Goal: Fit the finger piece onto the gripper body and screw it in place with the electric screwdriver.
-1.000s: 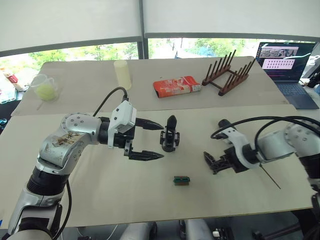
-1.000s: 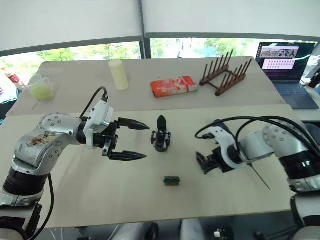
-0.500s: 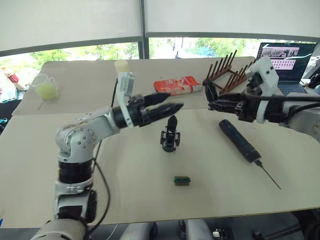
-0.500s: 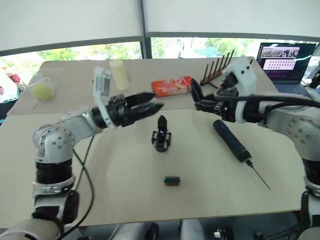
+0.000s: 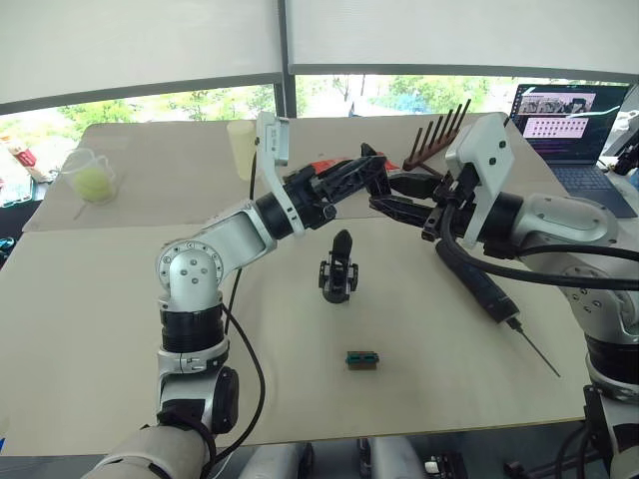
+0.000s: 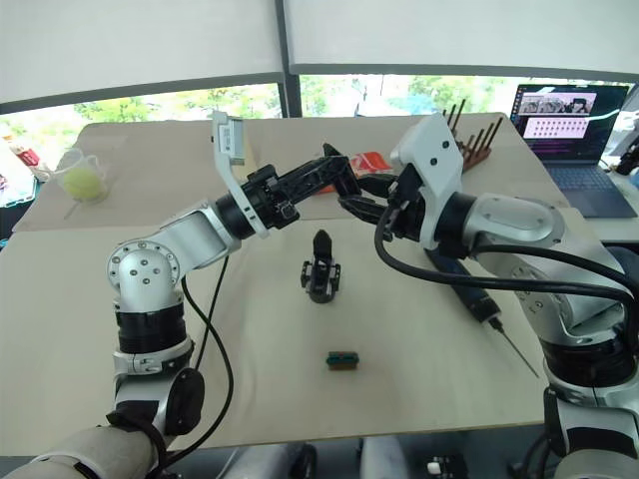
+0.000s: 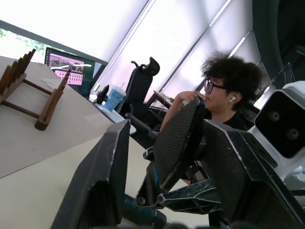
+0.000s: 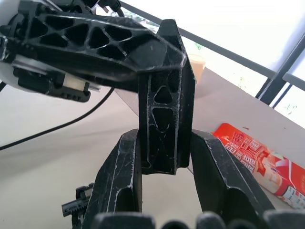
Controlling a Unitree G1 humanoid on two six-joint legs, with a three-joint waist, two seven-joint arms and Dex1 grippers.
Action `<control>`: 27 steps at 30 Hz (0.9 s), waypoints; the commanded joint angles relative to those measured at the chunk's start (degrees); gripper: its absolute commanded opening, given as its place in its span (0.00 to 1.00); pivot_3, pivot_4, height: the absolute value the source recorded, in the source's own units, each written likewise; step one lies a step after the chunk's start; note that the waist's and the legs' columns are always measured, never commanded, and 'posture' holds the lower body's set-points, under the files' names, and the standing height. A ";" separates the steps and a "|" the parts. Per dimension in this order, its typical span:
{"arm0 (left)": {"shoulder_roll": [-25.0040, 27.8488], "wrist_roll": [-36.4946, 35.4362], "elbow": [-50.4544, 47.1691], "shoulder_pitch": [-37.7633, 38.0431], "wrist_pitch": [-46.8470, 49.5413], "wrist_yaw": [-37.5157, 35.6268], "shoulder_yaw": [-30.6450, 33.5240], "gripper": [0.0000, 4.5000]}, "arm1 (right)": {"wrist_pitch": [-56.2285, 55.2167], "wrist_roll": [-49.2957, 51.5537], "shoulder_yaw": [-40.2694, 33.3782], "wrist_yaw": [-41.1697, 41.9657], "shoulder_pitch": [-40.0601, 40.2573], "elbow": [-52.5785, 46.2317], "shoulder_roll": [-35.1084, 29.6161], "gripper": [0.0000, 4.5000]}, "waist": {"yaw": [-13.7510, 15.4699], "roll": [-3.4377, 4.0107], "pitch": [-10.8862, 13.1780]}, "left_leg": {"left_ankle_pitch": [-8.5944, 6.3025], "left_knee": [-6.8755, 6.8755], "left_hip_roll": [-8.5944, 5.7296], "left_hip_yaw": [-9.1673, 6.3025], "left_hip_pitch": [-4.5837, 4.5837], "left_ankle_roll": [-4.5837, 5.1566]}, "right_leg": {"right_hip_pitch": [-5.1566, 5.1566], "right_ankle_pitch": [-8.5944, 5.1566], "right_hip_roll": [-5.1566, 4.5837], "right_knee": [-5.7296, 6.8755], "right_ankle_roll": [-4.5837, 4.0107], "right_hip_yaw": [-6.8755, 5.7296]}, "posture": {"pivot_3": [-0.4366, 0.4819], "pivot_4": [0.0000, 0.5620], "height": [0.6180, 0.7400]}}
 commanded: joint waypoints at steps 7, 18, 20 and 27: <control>-0.84 -4.72 -3.01 -0.57 -1.65 0.68 0.56 0.60 | 0.18 -2.23 -1.39 1.33 0.03 -3.19 0.25 0.24 | -0.02 0.00 0.00 | 0.00 0.00 0.01 0.00 0.00 0.00 | 0.00 0.00 0.01 0.00 0.00 0.00 | 0.48 0.27 1.00; -1.27 -5.79 -1.41 -1.27 -3.44 2.08 0.57 0.26 | -0.08 -4.68 -1.23 1.82 0.63 -3.98 0.49 0.24 | -0.02 0.00 0.00 | 0.00 0.00 0.00 0.00 0.00 0.00 | 0.00 0.00 0.00 0.00 0.00 0.00 | 0.48 0.27 1.00; -1.17 -5.26 -1.08 -1.16 -3.74 2.22 0.25 0.09 | -0.81 -5.86 -1.05 1.62 0.53 -4.12 0.58 0.24 | -0.02 0.00 0.00 | 0.00 0.00 0.01 0.00 0.00 0.00 | 0.00 0.00 0.01 0.01 0.00 0.00 | 0.48 0.27 1.00; 1.83 -1.20 1.05 -1.93 -4.52 -2.42 -3.00 0.00 | -6.55 -12.30 0.32 5.60 1.00 -5.27 -1.82 0.35 | 0.02 0.00 0.00 | 0.00 0.00 0.00 0.00 0.01 0.00 | 0.00 0.00 0.02 0.00 0.00 0.00 | 0.48 0.27 1.00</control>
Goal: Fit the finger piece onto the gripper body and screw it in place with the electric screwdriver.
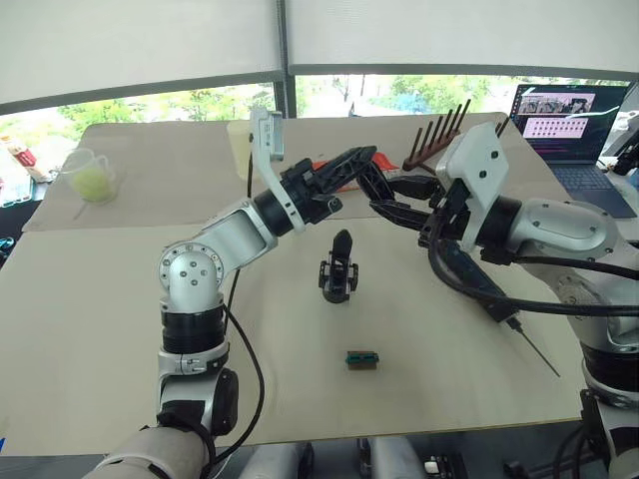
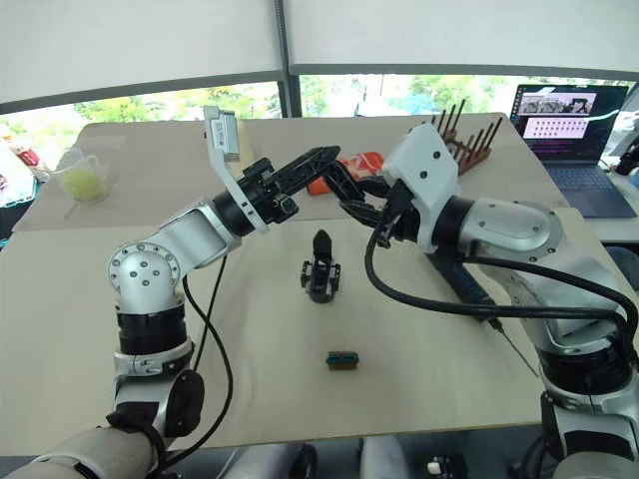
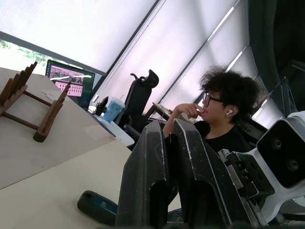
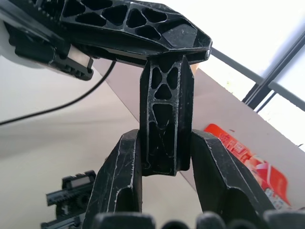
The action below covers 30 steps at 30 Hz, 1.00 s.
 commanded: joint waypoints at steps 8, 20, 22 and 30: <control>12.74 7.13 5.43 -7.36 -1.20 -27.33 -9.95 0.00 | 9.49 15.90 -8.03 12.45 -6.33 2.83 -1.91 0.93 | -0.23 0.00 0.00 | 0.01 -0.03 0.01 0.00 -0.01 -0.01 | -0.04 0.00 0.01 -0.01 -0.01 0.00 | 0.48 0.27 1.00; 19.96 15.09 11.85 -13.34 -4.15 -52.11 -17.52 0.00 | 21.87 26.94 -4.97 20.51 -11.20 14.21 -0.38 0.44 | -0.19 0.01 0.00 | 0.00 -0.07 0.04 -0.05 -0.04 0.03 | -0.02 0.01 -0.25 -0.04 -0.06 0.03 | 0.48 0.27 1.00; 19.41 15.28 11.97 -13.38 -3.85 -51.87 -16.89 0.00 | 21.93 26.83 -4.77 19.90 -11.94 14.80 0.89 0.44 | -0.20 0.01 0.00 | 0.00 -0.07 0.04 -0.05 -0.06 0.02 | -0.07 0.01 -0.25 -0.03 -0.06 0.03 | 0.48 0.27 1.00; 18.83 15.93 11.79 -13.18 -3.36 -51.75 -15.72 0.00 | 20.43 24.78 -3.91 20.83 -11.65 14.05 2.76 0.44 | -0.21 0.01 0.00 | 0.00 -0.06 0.04 -0.05 -0.11 0.02 | -0.16 0.01 -0.25 0.00 -0.06 0.01 | 0.48 0.27 1.00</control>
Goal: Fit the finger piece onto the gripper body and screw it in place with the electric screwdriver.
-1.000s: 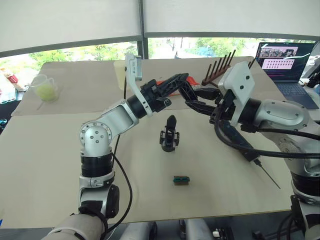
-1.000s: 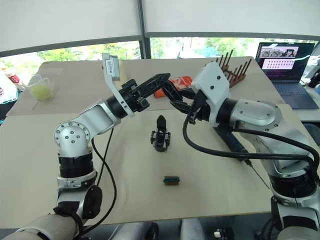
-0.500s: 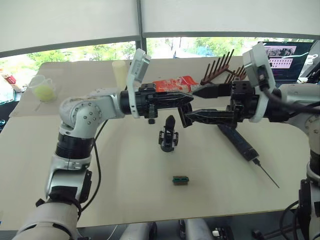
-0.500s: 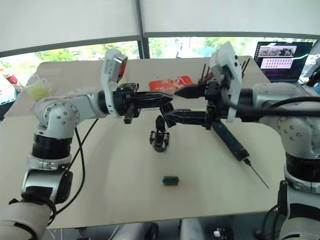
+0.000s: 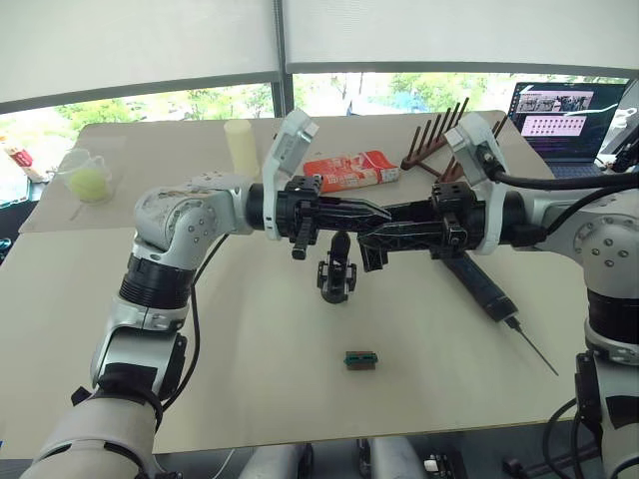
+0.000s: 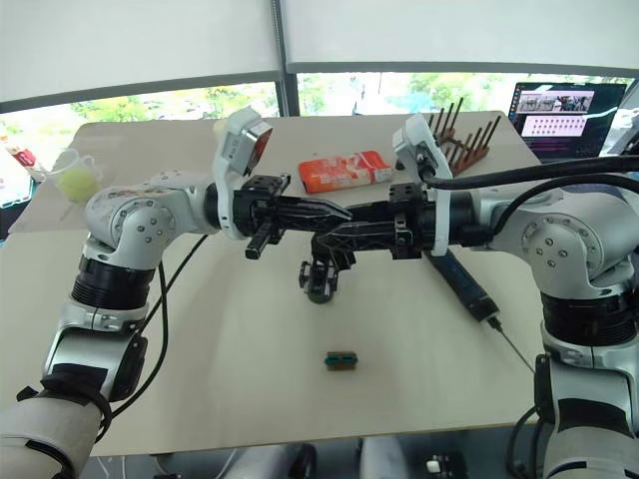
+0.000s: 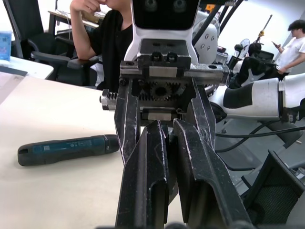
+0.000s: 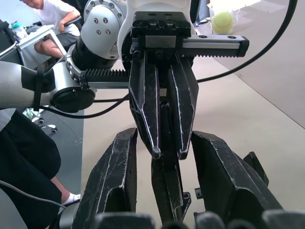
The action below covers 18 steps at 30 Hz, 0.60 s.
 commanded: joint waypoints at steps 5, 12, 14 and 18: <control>-0.40 -0.51 -0.65 -1.57 0.48 0.28 2.69 0.00 | -2.28 -1.70 0.22 2.21 -0.11 -1.78 -0.59 0.44 | 0.00 0.00 0.00 | 0.00 0.01 0.00 0.00 0.00 0.00 | 0.00 0.00 0.01 0.01 0.00 0.00 | 0.48 0.27 1.00; -1.01 -0.36 0.60 -2.13 0.79 0.15 3.33 0.00 | -3.07 -3.21 0.70 3.72 -0.04 -1.97 -0.74 0.44 | -0.01 0.00 0.00 | 0.00 0.02 0.00 0.00 0.00 0.00 | 0.00 0.00 0.01 0.01 0.00 0.00 | 0.48 0.27 1.00; -0.98 -0.19 0.70 -2.16 0.77 -0.04 3.37 0.00 | -2.90 -3.24 0.52 3.55 -0.49 -1.72 -0.51 0.44 | -0.02 0.00 0.00 | 0.00 0.02 0.00 0.00 0.00 0.00 | 0.00 0.00 0.01 0.02 0.00 0.00 | 0.48 0.27 1.00; -0.62 0.04 -0.04 -1.42 0.67 -0.70 2.93 0.00 | -2.35 -3.19 0.32 3.99 -1.07 -1.69 -0.75 0.44 | -0.03 0.00 0.00 | 0.00 0.01 0.00 0.00 0.00 0.00 | -0.01 0.00 0.01 0.02 0.00 0.00 | 0.48 0.27 1.00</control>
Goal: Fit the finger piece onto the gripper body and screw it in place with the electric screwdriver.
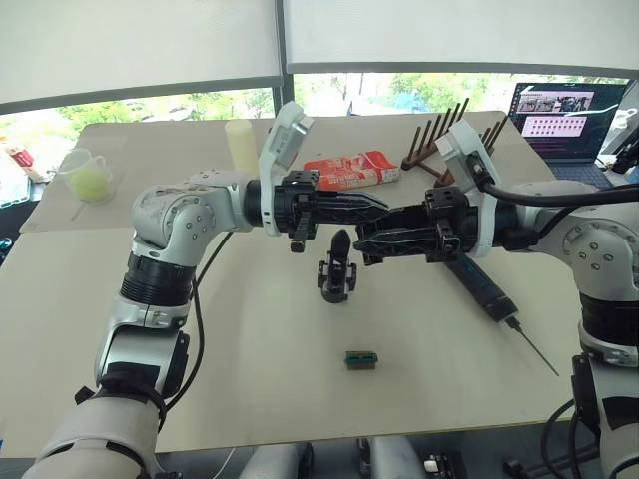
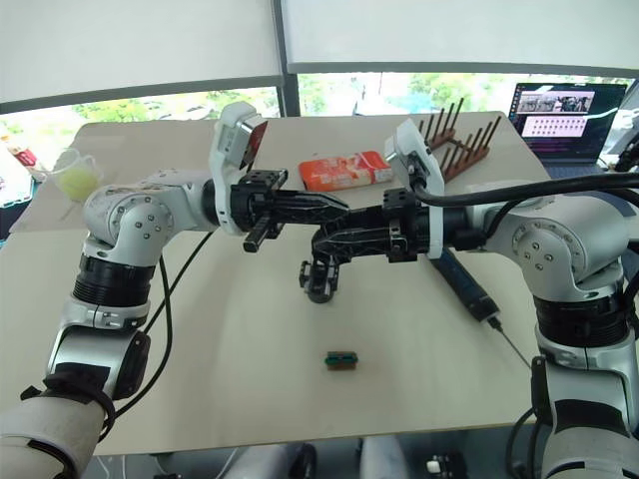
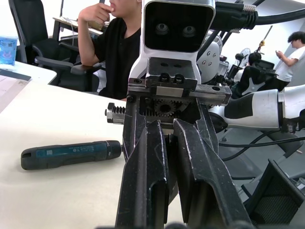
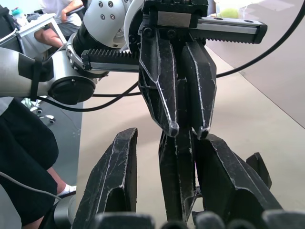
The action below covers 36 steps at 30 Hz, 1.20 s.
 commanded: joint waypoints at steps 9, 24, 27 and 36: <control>0.13 0.69 -1.82 -0.45 -1.11 -1.26 1.01 0.00 | -0.06 0.85 -1.64 1.14 -1.62 -0.65 -0.64 0.08 | 0.00 0.00 0.00 | 0.00 0.01 0.00 0.00 0.00 0.00 | 0.01 0.00 0.00 0.00 0.00 0.00 | 0.48 0.27 1.00; 14.83 19.69 9.31 6.41 -26.37 -17.11 -3.92 1.00 | -9.74 -3.82 -2.37 3.03 5.64 -6.11 -1.50 0.08 | -0.48 0.02 -0.01 | 0.00 -0.04 0.00 0.01 0.00 -0.01 | -0.10 0.02 0.08 0.03 -0.03 0.00 | 0.48 0.27 1.00; 14.88 26.66 16.14 9.34 -38.47 -17.51 -5.32 1.00 | -10.77 -3.61 -3.80 1.91 7.96 -7.24 -1.37 0.08 | -0.13 0.02 -0.01 | 0.00 -0.03 -0.03 0.00 -0.02 0.00 | -0.07 0.02 0.10 -0.02 -0.03 -0.03 | 0.48 0.27 1.00; 1.62 40.92 39.44 10.59 -67.01 -10.00 -9.29 1.00 | -10.98 -3.22 -5.62 -1.09 12.47 -10.27 -1.82 0.08 | 0.56 0.01 -0.01 | 0.00 0.17 -0.08 0.02 -0.23 0.06 | -0.11 0.06 -0.05 -0.03 -0.04 -0.05 | 0.48 0.27 1.00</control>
